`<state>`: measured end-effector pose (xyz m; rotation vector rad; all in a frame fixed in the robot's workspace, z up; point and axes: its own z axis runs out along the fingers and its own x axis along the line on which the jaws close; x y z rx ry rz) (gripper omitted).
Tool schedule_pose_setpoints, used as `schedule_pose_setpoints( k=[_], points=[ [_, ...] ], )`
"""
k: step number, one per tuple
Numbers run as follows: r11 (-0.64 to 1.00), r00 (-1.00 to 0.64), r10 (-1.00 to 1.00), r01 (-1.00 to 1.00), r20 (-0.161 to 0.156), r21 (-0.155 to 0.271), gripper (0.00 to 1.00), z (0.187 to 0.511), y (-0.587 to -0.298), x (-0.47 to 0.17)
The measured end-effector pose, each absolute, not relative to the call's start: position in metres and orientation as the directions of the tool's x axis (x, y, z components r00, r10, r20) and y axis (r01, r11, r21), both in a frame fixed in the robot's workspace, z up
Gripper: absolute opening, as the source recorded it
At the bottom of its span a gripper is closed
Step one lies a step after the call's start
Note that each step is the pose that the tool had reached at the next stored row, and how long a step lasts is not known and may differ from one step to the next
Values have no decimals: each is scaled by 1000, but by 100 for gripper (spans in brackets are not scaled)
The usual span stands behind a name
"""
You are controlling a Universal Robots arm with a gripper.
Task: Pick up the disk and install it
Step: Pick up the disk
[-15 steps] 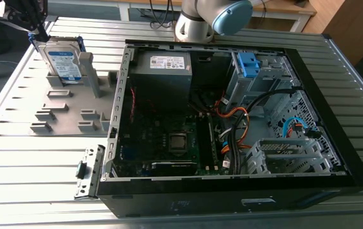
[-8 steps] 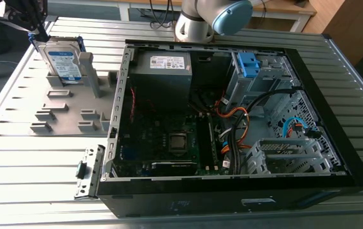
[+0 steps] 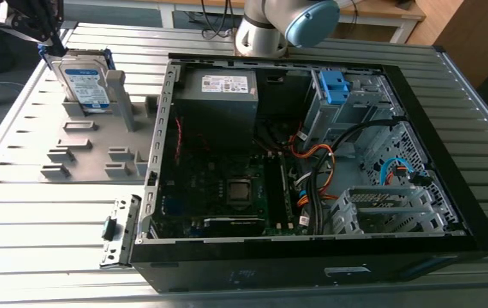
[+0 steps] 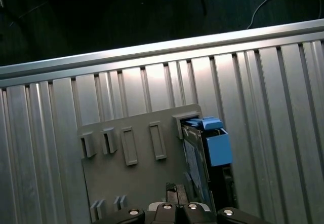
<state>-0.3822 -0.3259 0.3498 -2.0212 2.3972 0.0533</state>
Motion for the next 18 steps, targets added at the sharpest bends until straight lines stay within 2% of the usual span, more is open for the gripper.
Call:
schedule_pose_setpoints(
  k=[18],
  points=[
    [145,-145,-989,-989,-26,23,11,350,-326,-382]
  ],
)
